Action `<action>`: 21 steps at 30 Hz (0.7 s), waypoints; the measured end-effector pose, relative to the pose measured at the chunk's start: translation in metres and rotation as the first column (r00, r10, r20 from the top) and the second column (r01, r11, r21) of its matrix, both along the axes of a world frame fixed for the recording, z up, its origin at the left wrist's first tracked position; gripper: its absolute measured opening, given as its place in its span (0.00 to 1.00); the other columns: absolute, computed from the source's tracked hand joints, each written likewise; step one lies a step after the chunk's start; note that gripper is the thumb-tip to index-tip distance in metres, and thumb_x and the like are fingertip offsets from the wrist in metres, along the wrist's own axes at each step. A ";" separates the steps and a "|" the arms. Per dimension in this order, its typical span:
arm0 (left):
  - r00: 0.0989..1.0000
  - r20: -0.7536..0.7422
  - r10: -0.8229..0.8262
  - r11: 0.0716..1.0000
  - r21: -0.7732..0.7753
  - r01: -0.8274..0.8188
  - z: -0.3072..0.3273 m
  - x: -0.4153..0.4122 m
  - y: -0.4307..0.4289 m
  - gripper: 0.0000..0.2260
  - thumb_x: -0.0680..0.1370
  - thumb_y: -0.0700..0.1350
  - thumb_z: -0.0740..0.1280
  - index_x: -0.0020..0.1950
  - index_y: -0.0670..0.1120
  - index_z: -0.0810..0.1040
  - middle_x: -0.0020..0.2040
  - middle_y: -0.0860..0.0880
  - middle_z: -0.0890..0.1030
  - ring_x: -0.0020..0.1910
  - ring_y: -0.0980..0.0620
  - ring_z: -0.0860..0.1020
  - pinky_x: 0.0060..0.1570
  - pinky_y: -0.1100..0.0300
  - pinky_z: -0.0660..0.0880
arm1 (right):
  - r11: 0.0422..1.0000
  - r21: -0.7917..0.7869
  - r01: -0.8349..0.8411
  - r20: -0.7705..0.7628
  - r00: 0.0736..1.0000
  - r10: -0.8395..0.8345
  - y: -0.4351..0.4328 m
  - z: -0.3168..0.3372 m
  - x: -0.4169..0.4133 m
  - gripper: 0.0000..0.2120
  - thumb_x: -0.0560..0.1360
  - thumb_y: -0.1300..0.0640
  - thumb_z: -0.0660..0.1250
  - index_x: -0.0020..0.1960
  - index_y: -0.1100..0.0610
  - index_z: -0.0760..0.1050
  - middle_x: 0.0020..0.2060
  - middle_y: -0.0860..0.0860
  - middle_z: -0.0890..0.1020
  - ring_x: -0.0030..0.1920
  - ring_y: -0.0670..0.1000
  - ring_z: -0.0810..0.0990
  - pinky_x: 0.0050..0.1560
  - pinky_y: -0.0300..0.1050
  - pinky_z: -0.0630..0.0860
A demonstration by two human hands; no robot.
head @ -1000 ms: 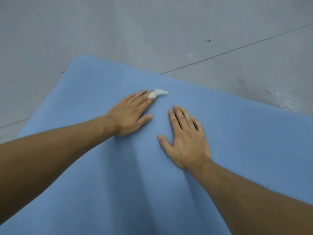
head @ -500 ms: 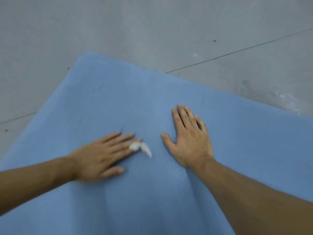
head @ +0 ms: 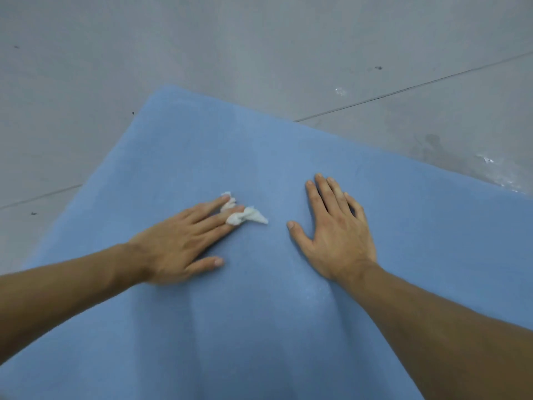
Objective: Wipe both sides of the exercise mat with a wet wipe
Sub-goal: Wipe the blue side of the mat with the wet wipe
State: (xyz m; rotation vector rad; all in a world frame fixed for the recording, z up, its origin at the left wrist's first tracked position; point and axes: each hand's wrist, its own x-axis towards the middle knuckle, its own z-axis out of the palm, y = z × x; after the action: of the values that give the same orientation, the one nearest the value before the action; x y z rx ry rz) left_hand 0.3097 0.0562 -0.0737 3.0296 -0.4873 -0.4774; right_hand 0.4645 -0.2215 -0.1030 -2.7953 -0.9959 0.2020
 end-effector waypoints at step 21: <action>0.947 0.036 0.319 0.947 0.035 -0.320 -0.011 0.067 -0.002 0.32 0.82 0.66 0.38 0.84 0.56 0.39 0.83 0.61 0.40 0.83 0.56 0.40 0.80 0.52 0.36 | 1.000 -0.008 0.013 0.015 1.000 -0.013 0.001 0.000 -0.001 0.40 0.79 0.31 0.46 0.85 0.51 0.51 0.84 0.46 0.50 0.83 0.46 0.45 0.81 0.49 0.47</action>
State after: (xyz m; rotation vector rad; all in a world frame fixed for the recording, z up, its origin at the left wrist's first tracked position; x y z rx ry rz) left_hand 0.3765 0.0542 -0.0845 3.0705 0.0192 -0.4252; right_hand 0.4632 -0.2202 -0.1027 -2.8142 -0.9823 0.1841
